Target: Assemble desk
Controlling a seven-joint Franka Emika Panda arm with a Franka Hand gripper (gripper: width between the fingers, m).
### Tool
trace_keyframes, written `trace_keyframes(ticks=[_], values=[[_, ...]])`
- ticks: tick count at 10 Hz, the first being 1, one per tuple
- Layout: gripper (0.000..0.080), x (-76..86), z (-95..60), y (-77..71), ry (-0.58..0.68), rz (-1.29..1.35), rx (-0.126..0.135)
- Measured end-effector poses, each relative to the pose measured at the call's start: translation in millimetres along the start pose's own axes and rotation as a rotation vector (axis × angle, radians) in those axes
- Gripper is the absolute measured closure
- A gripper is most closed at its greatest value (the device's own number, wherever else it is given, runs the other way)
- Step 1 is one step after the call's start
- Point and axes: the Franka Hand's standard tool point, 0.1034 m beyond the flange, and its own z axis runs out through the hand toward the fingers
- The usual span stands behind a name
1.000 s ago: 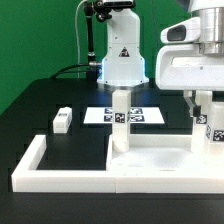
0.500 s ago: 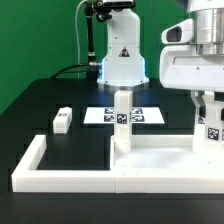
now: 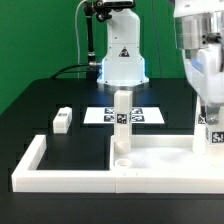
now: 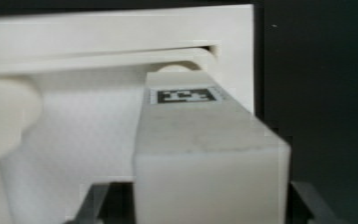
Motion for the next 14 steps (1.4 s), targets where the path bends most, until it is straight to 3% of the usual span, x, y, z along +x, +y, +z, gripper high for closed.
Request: trace_keyframes(ticks=[4, 5, 6, 7, 8, 9, 11, 14], values=[[0.0502, -4.3, 0.2, 0.7, -0.002, 0.174, -0.002], [0.0413, -4.7, 0.6, 2.2, 0.007, 0.091, -0.010], [0.0257, -9.9, -0.4, 9.6, 0.046, -0.129, -0.069], [0.0257, -17.6, -1.9, 6.7, 0.043, -0.320, -0.055], [0.0179, -27.4, -2.4, 7.6, 0.032, -0.450, -0.052], [0.0156, -40.6, -5.8, 5.1, 0.025, -0.478, -0.040], [0.0151, -36.1, -4.7, 4.2, 0.029, -0.621, -0.042], [0.0151, -18.0, -5.8, -2.2, 0.057, -1.168, -0.065]])
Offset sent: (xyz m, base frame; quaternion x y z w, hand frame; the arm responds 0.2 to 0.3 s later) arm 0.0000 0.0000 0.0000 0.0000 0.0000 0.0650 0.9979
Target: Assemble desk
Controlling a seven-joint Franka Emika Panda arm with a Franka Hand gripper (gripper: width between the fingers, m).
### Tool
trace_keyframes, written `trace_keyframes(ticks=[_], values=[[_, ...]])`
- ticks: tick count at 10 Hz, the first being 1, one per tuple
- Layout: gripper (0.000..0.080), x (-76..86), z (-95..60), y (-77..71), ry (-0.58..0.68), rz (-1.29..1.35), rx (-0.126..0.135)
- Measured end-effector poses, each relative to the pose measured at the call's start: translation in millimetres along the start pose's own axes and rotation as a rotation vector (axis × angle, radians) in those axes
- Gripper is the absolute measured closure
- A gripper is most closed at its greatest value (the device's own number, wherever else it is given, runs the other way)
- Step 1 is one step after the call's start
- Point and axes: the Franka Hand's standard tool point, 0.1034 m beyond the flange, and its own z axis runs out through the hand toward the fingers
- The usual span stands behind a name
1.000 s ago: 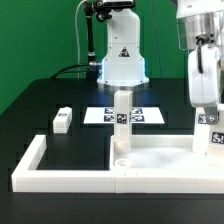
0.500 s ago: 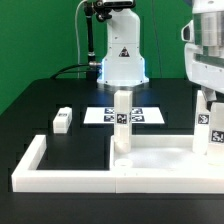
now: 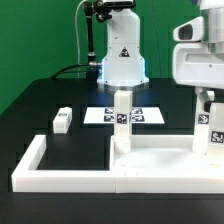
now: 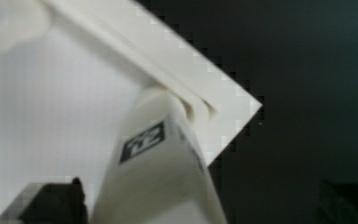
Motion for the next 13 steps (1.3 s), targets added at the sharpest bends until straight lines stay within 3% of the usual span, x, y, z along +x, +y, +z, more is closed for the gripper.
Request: trace_keyframes(ticks=[2, 3, 4, 5, 6, 9, 10, 12, 13], values=[[0.0151, 2.0, 3.0, 1.8, 0.013, -0.178, -0.013], [0.0284, 2.3, 2.7, 1.8, 0.013, -0.150, -0.013], [0.0284, 2.6, 2.7, 2.1, 0.013, -0.134, -0.013], [0.0454, 2.6, 2.8, 2.2, 0.013, -0.119, -0.013], [0.0510, 3.2, 2.8, 3.2, 0.014, -0.080, -0.014], [0.0510, 4.3, 3.2, 5.9, 0.013, 0.152, -0.015], [0.0510, 4.8, 2.7, 8.7, 0.005, 0.347, -0.023], [0.0510, 4.8, 3.5, 11.4, -0.026, 0.701, -0.007], [0.0509, 2.2, 4.5, 9.5, -0.057, 0.893, 0.014]])
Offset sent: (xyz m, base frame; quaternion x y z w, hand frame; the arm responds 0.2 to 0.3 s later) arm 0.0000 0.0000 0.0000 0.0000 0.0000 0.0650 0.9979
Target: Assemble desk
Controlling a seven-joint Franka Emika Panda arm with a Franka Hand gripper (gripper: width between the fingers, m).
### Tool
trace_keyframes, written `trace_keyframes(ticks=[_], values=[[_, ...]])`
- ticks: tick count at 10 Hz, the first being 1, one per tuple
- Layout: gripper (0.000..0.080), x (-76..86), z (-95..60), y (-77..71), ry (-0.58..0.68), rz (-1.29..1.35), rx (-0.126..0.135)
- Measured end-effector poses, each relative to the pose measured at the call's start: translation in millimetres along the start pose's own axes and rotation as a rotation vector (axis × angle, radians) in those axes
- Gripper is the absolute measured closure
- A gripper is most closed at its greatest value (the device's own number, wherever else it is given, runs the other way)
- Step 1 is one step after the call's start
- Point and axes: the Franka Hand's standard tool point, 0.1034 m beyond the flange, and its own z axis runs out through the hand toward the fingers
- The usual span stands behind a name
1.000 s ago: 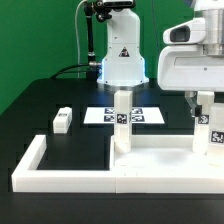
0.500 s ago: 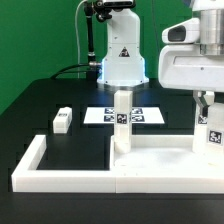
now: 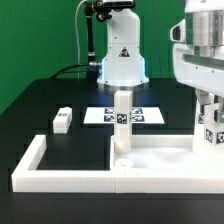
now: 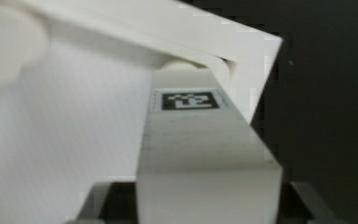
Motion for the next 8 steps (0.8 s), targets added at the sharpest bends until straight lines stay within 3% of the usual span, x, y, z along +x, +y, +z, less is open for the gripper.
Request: trace_keyframes(ticks=[1, 4, 5, 6, 7, 8], values=[[0.0509, -3.0, 0.9, 0.4, -0.053, 0.176, 0.017], [0.0508, -5.0, 1.3, 0.0, -0.071, 0.337, 0.014], [0.0431, -4.2, 1.6, 0.0, -0.070, 0.312, 0.015], [0.0431, -4.4, 1.7, 0.7, -0.062, 0.230, 0.013], [0.0249, -6.8, 1.5, 1.3, -0.042, 0.072, 0.006], [0.0249, -11.3, 1.8, -1.7, -0.027, -0.116, 0.022]])
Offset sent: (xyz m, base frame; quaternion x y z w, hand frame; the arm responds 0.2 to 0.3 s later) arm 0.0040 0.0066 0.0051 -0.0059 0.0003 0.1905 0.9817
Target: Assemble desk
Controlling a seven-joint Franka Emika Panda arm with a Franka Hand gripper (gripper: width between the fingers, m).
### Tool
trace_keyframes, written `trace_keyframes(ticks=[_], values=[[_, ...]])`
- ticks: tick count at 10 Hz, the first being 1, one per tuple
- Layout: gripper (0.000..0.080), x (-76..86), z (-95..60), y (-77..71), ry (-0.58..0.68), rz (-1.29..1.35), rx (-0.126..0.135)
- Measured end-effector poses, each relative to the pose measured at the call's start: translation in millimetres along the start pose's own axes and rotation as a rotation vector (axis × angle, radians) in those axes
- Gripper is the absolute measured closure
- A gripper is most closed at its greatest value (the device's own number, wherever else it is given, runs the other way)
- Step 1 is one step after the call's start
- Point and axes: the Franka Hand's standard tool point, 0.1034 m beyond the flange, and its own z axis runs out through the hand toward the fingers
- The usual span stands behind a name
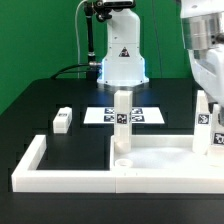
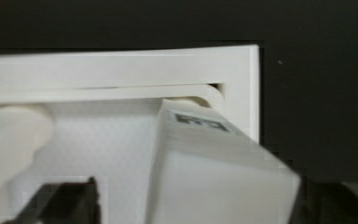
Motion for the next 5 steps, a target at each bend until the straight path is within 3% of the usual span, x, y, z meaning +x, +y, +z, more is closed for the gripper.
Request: trace_keyframes(ticks=[1, 2, 5], values=[[0.0165, -8.2, 0.7, -1.7, -0.008, -0.122, -0.004], [0.0154, -18.5, 2.0, -1.7, -0.010, -0.172, -0.005], [0.0150, -12.9, 2.1, -0.9, 0.002, -0.416, -0.011]])
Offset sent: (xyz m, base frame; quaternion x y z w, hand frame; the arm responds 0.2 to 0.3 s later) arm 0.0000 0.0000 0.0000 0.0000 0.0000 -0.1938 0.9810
